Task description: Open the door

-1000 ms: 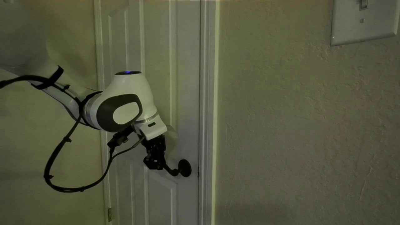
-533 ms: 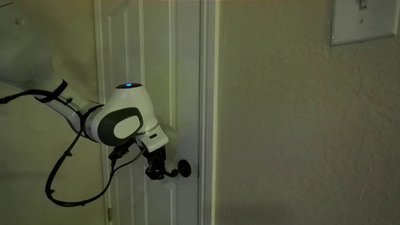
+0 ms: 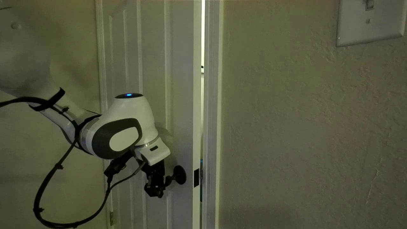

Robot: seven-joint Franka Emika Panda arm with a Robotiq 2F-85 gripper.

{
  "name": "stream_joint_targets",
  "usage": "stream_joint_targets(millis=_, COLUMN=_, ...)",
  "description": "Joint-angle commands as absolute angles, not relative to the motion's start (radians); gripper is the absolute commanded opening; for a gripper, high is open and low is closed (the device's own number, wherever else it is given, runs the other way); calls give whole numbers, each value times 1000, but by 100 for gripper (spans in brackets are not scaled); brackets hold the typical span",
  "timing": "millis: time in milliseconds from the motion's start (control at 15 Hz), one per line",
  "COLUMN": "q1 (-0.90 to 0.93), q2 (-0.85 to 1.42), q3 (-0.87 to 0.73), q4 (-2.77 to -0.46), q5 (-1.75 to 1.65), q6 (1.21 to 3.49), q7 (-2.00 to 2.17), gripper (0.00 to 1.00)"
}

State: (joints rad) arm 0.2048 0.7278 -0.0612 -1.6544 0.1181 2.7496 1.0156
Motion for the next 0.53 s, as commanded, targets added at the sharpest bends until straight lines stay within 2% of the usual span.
stream_joint_targets(millis=0, q1=212, q2=616, q3=-64, q4=-1875, q5=121, q6=2758, q7=972, gripper=12)
stream_joint_targets(millis=467, q1=174, q2=380, q3=47, q4=-2112, q5=148, q6=2741, q7=762, gripper=9)
